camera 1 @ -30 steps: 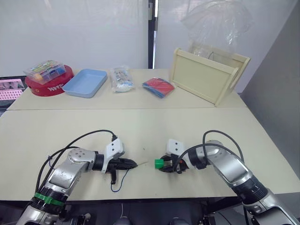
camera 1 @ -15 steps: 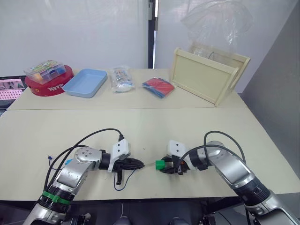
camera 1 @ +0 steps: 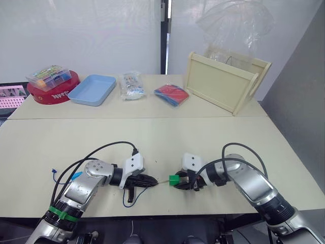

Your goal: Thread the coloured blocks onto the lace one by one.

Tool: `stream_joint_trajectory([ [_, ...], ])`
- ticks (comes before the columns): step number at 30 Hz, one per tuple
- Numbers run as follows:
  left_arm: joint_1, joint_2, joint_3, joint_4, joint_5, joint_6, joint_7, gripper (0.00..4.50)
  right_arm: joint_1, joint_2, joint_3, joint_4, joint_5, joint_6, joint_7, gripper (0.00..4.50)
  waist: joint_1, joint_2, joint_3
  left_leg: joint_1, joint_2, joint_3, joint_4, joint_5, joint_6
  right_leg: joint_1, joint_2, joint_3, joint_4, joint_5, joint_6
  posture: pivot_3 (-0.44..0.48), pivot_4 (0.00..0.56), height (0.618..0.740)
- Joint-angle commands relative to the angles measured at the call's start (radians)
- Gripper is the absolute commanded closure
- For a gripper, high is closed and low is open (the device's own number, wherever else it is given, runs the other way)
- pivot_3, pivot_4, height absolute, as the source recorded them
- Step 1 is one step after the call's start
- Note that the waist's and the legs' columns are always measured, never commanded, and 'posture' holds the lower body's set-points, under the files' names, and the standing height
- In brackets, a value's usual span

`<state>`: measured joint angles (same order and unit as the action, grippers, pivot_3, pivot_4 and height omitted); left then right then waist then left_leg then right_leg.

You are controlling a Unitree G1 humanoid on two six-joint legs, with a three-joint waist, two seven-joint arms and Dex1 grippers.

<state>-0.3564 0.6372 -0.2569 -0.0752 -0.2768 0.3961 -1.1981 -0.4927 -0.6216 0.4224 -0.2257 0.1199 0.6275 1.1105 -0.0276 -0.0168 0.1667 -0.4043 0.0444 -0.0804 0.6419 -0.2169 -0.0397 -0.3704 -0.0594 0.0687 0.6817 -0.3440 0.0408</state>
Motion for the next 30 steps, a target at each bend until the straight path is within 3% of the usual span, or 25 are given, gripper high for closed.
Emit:
stream_joint_trajectory([
  [1,-0.022,-0.009,0.005,-0.031,-0.007,-0.005,0.004,4.48,0.002,-0.01,0.001,-0.035,0.013,0.013,0.007,3.23,0.001,0.0,0.0,0.0,0.0,0.0,0.0,0.0,0.0,0.0,0.0,0.0,0.0,0.0,0.0,0.0,0.15,0.74],
  [10,-0.04,-0.023,-0.032,-0.027,0.003,0.001,0.001,4.48,0.001,-0.009,0.006,-0.04,0.015,0.023,0.005,3.23,0.0,0.0,0.0,0.0,0.0,0.0,0.0,0.0,0.0,0.0,0.0,0.0,0.0,0.0,0.0,0.0,0.15,0.74],
  [23,-0.105,-0.16,-0.096,0.035,0.061,-0.047,0.052,4.48,0.009,-0.002,0.018,-0.063,0.019,0.04,-0.003,3.23,0.009,0.0,0.0,0.0,0.0,0.0,0.0,0.0,0.0,0.0,0.0,0.0,0.0,0.0,0.0,0.0,0.15,0.74],
  [28,-0.115,-0.178,-0.067,0.056,0.07,-0.067,0.06,4.48,0.011,-0.007,0.019,-0.064,0.018,0.044,-0.004,3.23,0.013,0.0,0.0,0.0,-0.001,0.0,0.001,0.0,0.0,0.001,0.0,0.0,0.0,0.0,0.0,0.0,0.15,0.74],
  [30,-0.114,-0.166,-0.058,0.043,0.052,-0.054,0.032,3.8,0.014,-0.011,0.019,-0.063,0.015,0.045,-0.006,3.23,0.012,0.0,0.0,0.0,-0.001,0.0,0.001,0.0,0.0,0.001,0.0,0.0,0.0,0.0,0.0,0.0,0.15,0.74],
])
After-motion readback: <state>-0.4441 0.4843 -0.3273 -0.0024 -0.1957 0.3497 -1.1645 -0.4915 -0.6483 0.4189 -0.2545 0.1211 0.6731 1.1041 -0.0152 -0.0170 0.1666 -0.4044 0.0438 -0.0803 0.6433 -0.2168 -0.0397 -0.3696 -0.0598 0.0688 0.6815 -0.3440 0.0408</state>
